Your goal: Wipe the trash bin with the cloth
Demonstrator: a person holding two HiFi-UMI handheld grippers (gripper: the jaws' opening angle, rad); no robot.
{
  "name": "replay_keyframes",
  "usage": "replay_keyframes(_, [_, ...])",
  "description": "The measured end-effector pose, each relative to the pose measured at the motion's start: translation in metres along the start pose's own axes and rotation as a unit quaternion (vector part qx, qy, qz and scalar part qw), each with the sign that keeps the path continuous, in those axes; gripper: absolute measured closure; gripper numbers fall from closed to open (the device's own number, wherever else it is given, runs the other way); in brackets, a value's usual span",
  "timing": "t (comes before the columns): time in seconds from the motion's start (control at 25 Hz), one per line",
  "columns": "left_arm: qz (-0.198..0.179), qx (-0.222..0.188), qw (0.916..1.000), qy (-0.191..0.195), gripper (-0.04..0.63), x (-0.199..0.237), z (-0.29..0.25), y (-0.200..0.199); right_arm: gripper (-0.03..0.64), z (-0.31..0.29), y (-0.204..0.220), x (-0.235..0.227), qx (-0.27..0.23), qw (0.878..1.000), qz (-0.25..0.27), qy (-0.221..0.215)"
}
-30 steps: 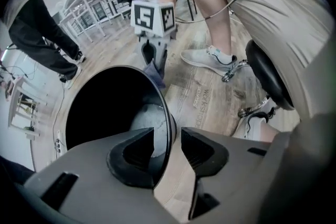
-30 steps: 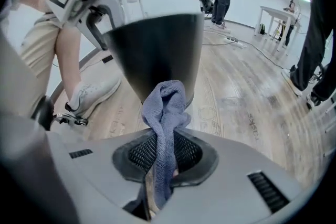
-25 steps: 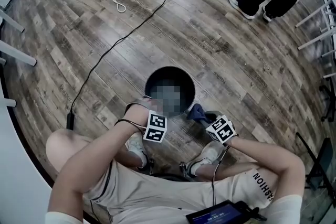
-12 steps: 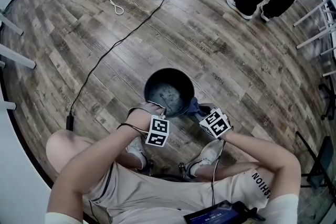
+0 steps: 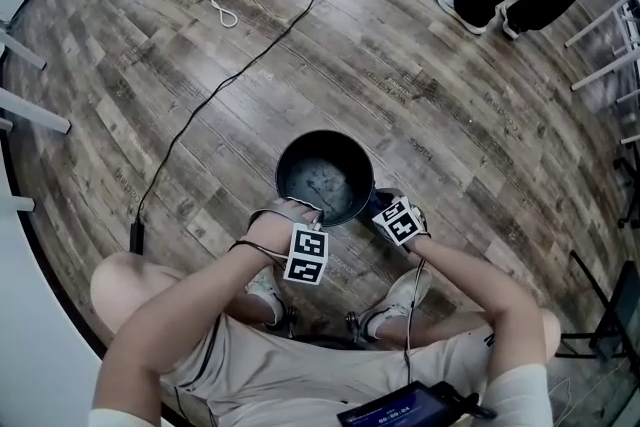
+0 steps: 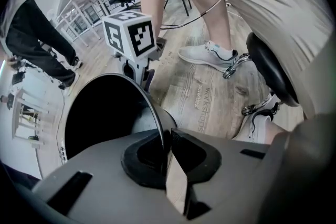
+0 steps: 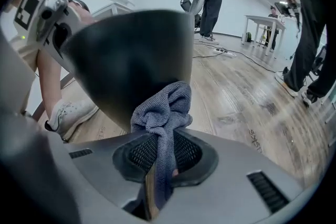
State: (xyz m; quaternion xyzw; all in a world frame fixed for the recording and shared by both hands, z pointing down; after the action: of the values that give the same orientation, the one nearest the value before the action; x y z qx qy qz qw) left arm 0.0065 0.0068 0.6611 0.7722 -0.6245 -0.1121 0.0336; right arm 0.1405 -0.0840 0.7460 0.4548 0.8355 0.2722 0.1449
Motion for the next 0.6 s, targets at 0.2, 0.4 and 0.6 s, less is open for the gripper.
replay_keyframes(0.2, [0.010,-0.002,0.9999,0.000,0.558,0.000,-0.001,-0.002,0.552,-0.038,0.024,0.002,0.024,1.000,0.000,-0.011])
replay_keyframes(0.4, [0.023,-0.004,0.9997,-0.009,0.558,0.004,0.000,-0.004,0.552,-0.075,0.049,-0.005,0.052,0.998,-0.030,-0.033])
replay_keyframes(0.6, [0.028,-0.005,0.9994,-0.020,0.555,0.004,-0.002,-0.005,0.552,-0.089,0.055,-0.003,0.090,0.990,-0.101,-0.042])
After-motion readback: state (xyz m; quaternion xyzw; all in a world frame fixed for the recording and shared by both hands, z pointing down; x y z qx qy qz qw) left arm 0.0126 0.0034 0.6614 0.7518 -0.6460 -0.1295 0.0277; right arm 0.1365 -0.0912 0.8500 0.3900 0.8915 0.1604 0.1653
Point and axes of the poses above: the fingertips, and each gripper's own axes: z backward along the fingers, x to its left, y out of its underside, the point moved 3 cm from there along z, backward along the fingers, and after that the axes turned 6 degrees about z, right-handed, at the moved point
